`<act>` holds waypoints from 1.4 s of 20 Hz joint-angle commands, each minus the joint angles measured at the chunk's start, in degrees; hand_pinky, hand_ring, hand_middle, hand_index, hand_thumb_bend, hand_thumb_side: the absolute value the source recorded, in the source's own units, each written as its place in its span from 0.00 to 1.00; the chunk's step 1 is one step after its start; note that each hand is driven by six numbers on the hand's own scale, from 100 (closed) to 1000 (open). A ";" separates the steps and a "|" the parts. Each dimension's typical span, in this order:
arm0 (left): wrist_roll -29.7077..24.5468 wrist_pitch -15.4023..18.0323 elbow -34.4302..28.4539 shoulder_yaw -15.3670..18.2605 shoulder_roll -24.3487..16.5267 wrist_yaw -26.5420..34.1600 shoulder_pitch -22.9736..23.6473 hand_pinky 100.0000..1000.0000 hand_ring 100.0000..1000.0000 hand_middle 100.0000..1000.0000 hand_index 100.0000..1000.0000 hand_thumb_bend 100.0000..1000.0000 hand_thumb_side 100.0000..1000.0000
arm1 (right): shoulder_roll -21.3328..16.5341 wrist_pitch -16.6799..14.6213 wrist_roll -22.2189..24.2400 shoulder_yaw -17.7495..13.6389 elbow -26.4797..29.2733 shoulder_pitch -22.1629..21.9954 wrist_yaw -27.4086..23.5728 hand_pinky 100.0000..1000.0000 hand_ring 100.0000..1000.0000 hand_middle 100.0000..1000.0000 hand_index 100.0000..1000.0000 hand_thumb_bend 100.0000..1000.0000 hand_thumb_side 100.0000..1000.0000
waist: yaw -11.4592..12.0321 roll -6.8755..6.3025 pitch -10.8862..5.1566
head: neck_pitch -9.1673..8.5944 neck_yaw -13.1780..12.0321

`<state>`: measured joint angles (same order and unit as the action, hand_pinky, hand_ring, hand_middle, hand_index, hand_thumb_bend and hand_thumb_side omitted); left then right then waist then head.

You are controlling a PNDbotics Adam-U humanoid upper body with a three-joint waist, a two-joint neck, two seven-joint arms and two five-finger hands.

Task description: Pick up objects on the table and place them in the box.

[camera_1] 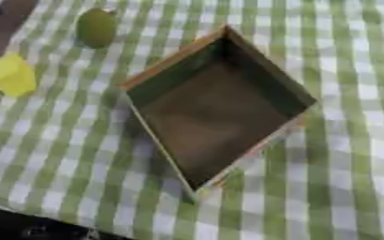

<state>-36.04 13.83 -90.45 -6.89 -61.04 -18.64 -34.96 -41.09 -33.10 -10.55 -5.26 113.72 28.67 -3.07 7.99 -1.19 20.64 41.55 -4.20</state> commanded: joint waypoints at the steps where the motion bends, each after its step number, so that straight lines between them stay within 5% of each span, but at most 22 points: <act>1: -0.53 -0.64 -0.05 -0.30 -3.16 -1.07 -0.11 0.86 0.84 0.79 0.91 0.60 0.17 | -1.84 0.10 -0.24 -0.57 0.87 0.44 -0.05 0.88 0.54 0.52 0.80 0.00 0.41 | 0.16 0.00 -1.48 | 0.41 -0.16; 9: -1.16 -2.64 0.63 -1.79 -3.01 -2.46 0.34 0.86 0.84 0.77 0.92 0.65 0.28 | -1.77 0.14 -0.18 -0.51 0.87 0.40 -0.10 0.88 0.54 0.52 0.80 0.00 0.41 | 0.23 0.01 -1.56 | 0.63 -0.22; 18: 7.74 -11.86 3.47 -4.67 -2.18 -3.11 0.54 0.84 0.83 0.76 0.92 0.59 0.33 | -1.68 0.19 0.06 -0.36 0.87 0.43 -0.30 0.88 0.54 0.52 0.80 0.00 0.41 | 0.33 -0.06 -1.69 | 0.37 -0.57; 28: 7.02 -15.95 4.73 -5.69 -1.04 -2.64 -0.68 0.85 0.85 0.78 0.92 0.59 0.38 | -1.61 0.28 0.08 -0.41 0.87 0.38 -0.39 0.88 0.54 0.52 0.80 0.00 0.41 | 0.14 -0.26 -1.64 | 0.04 -0.93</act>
<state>-28.91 -1.62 -85.77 -12.99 -60.59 -21.54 -34.77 -41.09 -32.86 -10.49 -5.24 113.72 28.65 -3.17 8.12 -1.32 20.41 41.80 -4.95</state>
